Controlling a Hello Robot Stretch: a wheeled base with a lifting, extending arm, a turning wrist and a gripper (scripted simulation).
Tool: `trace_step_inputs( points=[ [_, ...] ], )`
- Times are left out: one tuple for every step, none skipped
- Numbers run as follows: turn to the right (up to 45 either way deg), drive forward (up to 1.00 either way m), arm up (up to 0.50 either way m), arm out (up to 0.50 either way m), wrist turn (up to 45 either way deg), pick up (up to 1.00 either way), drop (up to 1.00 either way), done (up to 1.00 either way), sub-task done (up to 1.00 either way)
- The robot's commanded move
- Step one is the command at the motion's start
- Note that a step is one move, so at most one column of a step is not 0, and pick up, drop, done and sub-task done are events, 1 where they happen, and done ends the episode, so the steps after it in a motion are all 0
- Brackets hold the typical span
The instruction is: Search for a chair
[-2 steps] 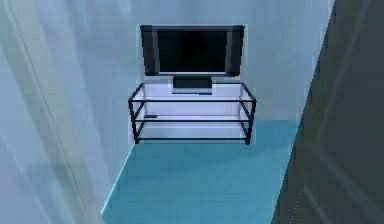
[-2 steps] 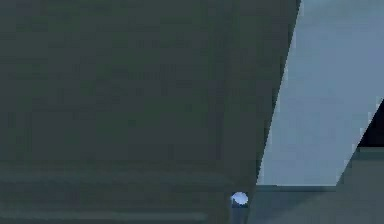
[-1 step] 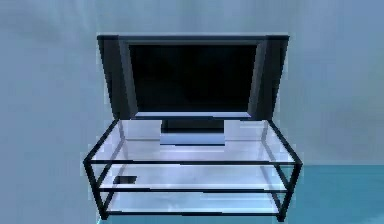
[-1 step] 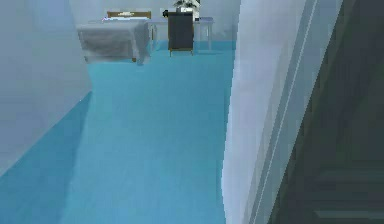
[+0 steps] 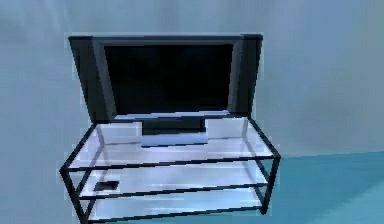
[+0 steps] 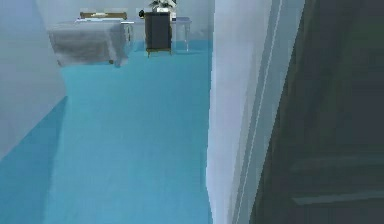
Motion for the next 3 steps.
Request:
trace_step_inputs(
  points=[
    [0.0, 0.05, 0.00, 0.00, 0.0, 0.00, 0.00, 0.00, 0.00],
    [39.0, 0.00, 0.00, 0.00, 0.0, 0.00, 0.00, 0.00, 0.00],
    [0.0, 0.40, 0.00, 0.00, 0.0, 0.00, 0.00, 0.00, 0.00]
  ],
)
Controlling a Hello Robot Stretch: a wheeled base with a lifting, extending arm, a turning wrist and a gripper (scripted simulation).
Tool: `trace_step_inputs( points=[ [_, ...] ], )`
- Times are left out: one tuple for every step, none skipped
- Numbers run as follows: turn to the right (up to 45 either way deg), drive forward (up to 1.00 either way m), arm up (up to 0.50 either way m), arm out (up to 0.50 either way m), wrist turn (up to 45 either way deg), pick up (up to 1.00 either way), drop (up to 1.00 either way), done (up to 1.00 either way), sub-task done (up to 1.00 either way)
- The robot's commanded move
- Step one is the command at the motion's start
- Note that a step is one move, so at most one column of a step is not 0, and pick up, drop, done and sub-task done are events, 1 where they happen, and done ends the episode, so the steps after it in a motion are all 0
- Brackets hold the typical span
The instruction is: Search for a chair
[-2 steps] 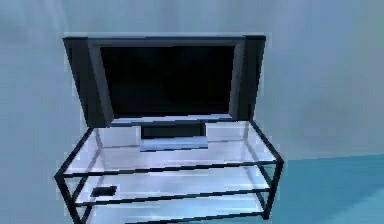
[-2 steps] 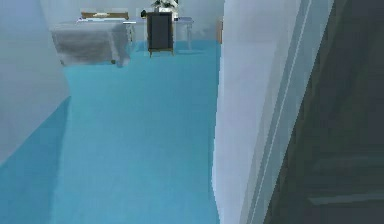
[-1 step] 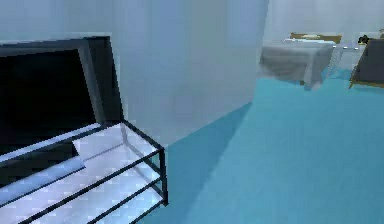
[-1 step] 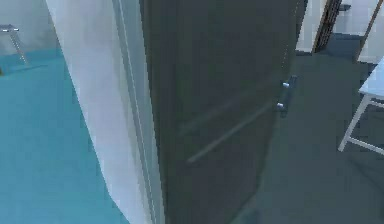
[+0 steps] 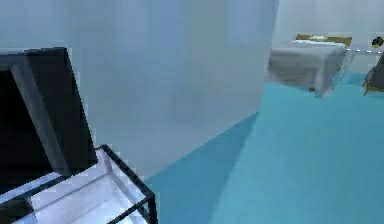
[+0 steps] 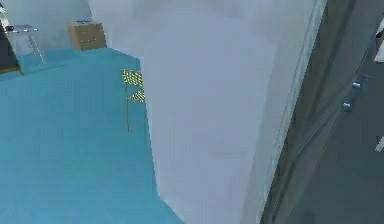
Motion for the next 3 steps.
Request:
trace_step_inputs(
  points=[
    [42.0, 0.00, 0.00, 0.00, 0.0, 0.00, 0.00, 0.00, 0.00],
    [0.0, 0.45, 0.00, 0.00, 0.0, 0.00, 0.00, 0.00, 0.00],
    [18.0, 0.00, 0.00, 0.00, 0.0, 0.00, 0.00, 0.00, 0.00]
  ],
)
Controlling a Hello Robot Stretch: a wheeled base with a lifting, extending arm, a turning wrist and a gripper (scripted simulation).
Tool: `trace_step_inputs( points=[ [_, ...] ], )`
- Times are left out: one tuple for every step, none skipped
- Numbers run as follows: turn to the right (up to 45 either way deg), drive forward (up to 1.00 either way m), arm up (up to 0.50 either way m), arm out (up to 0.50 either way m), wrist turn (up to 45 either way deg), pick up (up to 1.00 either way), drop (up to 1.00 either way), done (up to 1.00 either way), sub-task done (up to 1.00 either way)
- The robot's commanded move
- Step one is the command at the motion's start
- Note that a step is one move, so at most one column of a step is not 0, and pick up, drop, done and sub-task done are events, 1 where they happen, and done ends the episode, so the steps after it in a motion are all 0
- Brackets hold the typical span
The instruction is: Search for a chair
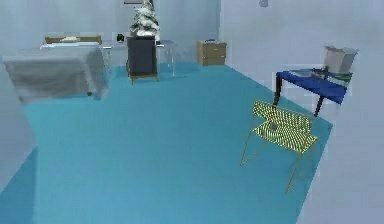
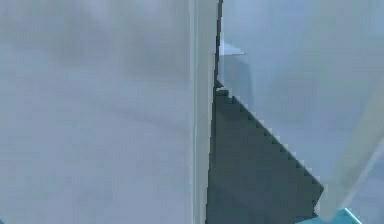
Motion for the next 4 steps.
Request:
trace_step_inputs(
  points=[
    [0.0, 1.00, 0.00, 0.00, 0.0, 0.00, 0.00, 0.00, 0.00],
    [6.0, 0.00, 0.00, 0.00, 0.0, 0.00, 0.00, 0.00, 0.00],
    [0.0, 0.10, 0.00, 0.00, 0.0, 0.00, 0.00, 0.00, 0.00],
    [45.0, 0.00, 0.00, 0.00, 0.0, 0.00, 0.00, 0.00, 0.00]
  ],
)
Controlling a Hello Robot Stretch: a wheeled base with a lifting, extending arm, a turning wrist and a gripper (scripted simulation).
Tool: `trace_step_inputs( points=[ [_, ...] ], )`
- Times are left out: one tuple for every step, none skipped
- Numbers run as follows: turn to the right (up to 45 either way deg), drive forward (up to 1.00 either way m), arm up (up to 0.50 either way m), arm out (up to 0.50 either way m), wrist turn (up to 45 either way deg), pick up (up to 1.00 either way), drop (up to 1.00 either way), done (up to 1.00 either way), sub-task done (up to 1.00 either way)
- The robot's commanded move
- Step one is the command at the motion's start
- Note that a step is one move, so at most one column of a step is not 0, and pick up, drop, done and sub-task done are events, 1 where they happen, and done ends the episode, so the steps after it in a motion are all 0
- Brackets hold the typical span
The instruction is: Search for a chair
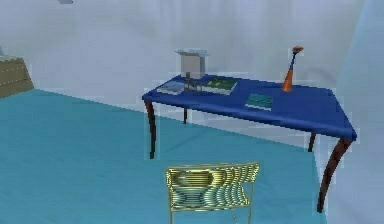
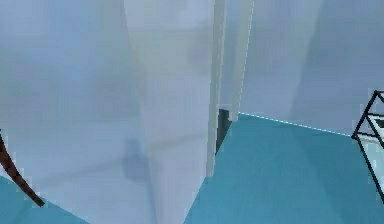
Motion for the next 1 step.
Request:
trace_step_inputs(
  points=[
    [0.0, 0.00, 0.00, 0.00, 0.0, 0.00, 0.00, 1.00, 0.00]
  ],
)
